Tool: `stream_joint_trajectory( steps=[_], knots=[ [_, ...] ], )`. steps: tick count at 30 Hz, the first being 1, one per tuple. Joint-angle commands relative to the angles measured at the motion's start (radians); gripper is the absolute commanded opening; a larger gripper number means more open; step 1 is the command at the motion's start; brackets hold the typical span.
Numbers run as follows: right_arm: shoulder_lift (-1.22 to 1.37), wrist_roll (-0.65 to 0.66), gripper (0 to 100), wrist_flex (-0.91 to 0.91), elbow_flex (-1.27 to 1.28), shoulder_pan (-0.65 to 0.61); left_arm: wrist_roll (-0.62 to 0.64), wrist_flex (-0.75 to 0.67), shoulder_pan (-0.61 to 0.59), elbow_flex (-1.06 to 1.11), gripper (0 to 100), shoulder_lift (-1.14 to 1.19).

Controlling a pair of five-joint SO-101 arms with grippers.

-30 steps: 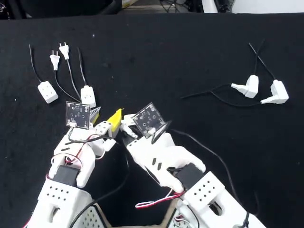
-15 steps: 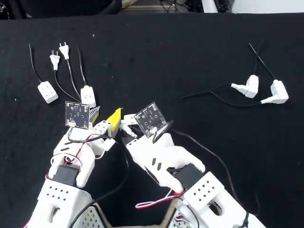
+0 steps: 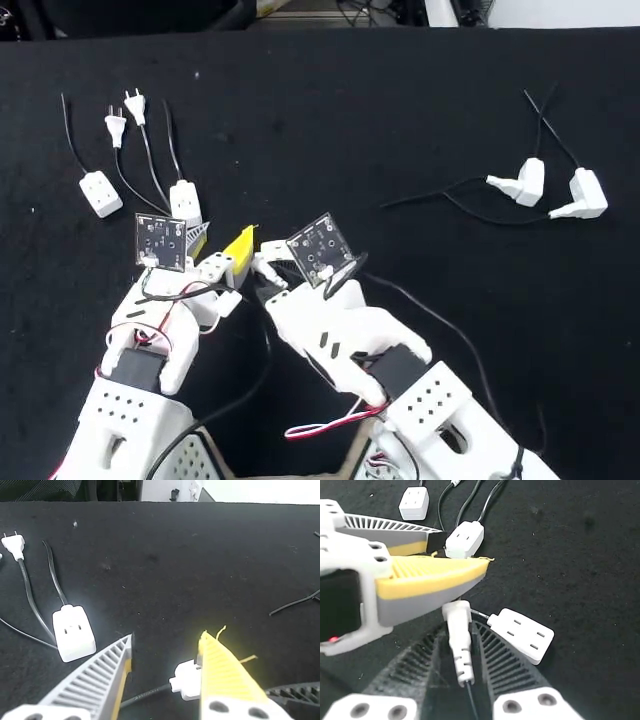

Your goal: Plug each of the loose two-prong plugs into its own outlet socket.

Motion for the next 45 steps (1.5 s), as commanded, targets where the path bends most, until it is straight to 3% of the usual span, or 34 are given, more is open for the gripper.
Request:
stream_joint_trajectory(
  steps=[1, 32, 39, 45],
  knots=[
    [-0.044, -0.017, 1.1, -0.057, -0.025, -0.003, -0.008, 0.005, 0.002, 0.008, 22, 0.006],
    [-0.036, -0.009, 1.1, -0.048, -0.024, 0.041, 0.002, -0.003, -0.058, 0.007, 22, -0.003],
    [-0.019, 0.06, 1.1, 0.207, -0.148, 0.13, 0.003, 0.138, -0.107, -0.099, 22, 0.006],
    [0.191, 0.06, 1.1, 0.235, -0.249, 0.166, -0.002, 0.152, -0.116, -0.113, 22, 0.008]
  ],
)
